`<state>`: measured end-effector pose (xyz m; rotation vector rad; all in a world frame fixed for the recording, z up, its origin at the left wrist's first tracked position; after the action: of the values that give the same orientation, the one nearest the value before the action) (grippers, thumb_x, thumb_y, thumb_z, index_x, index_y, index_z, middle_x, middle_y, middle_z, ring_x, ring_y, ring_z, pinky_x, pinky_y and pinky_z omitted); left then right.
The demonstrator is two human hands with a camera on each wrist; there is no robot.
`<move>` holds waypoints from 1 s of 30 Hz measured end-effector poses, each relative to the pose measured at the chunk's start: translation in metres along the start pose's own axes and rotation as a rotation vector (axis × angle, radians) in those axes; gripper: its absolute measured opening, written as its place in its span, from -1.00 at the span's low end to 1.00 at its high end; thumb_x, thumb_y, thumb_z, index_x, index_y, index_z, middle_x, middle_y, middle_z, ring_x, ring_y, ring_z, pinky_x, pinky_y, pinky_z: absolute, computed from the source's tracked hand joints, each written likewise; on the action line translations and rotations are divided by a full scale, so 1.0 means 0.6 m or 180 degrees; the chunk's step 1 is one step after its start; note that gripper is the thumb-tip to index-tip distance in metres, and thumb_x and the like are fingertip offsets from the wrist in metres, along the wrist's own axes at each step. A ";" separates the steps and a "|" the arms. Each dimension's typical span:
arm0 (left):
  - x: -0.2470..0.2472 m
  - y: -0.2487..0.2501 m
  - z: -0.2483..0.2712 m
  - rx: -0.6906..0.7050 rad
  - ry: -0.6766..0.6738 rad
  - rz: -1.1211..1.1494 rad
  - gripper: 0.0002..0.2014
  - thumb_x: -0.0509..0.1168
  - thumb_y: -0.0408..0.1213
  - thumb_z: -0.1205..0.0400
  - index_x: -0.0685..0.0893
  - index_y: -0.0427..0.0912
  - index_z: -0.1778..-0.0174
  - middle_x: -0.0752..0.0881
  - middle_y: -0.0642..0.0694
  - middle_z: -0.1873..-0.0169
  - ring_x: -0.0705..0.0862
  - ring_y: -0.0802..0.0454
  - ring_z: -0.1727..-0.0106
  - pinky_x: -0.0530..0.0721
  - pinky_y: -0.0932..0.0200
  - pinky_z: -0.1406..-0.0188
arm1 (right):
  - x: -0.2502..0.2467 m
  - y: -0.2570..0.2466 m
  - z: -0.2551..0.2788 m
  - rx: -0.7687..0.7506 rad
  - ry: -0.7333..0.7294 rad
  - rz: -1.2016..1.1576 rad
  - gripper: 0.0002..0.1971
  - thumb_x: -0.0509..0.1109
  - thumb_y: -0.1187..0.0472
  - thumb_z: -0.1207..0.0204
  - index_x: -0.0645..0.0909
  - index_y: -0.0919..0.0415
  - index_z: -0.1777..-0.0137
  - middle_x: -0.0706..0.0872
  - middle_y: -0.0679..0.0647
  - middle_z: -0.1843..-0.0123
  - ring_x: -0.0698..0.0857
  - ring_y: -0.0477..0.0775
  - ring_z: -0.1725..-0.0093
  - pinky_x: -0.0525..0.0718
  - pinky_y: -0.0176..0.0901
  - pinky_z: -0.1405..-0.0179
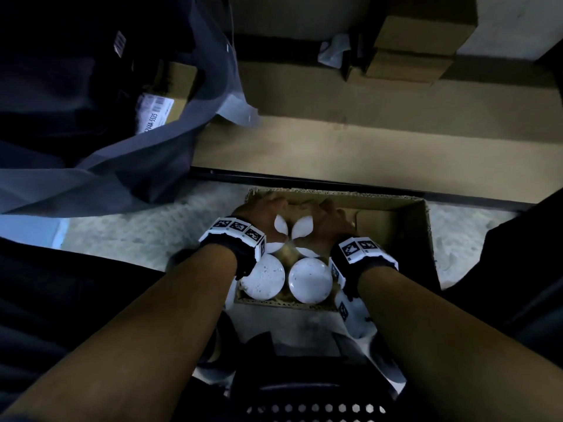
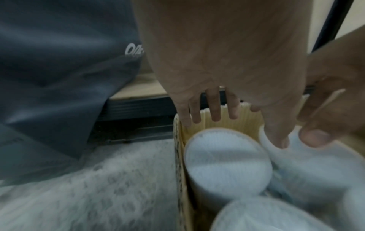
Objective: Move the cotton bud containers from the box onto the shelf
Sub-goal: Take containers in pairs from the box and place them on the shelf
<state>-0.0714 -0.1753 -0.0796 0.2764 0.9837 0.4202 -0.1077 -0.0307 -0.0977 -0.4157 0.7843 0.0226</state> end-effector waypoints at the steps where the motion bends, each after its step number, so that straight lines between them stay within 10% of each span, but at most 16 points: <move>1: 0.002 0.000 -0.001 0.0026 0.0028 -0.0004 -0.32 0.47 0.01 -0.37 0.56 -0.04 -0.44 0.47 -0.06 -0.48 0.51 -0.09 -0.44 0.58 0.01 -0.37 | 0.003 -0.003 0.000 0.0014 0.0022 0.0073 0.05 0.53 -0.32 -0.30 0.08 -0.08 -0.72 0.05 0.17 -0.70 0.18 0.42 -0.61 0.46 0.31 -0.44; 30: 0.032 -0.008 -0.003 -0.0152 -0.0012 -0.0429 -0.31 0.54 0.00 -0.26 0.42 0.00 -0.27 0.33 -0.01 -0.33 0.50 -0.20 -0.31 0.70 -0.12 -0.03 | 0.022 0.010 0.000 0.0063 0.0151 0.0347 -0.13 0.63 -0.03 -0.20 0.26 -0.12 -0.49 0.21 0.14 -0.49 0.31 0.38 -0.43 0.61 0.17 -0.03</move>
<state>-0.0626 -0.1704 -0.0968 0.1665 0.9811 0.3195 -0.0995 -0.0272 -0.1091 -0.3555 0.8527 0.1069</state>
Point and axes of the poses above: each hand's wrist, its own z-axis away from the middle knuckle, its own x-axis out of the palm, y = z × x, the point moved 7 cm from there along -z, towards the middle knuckle
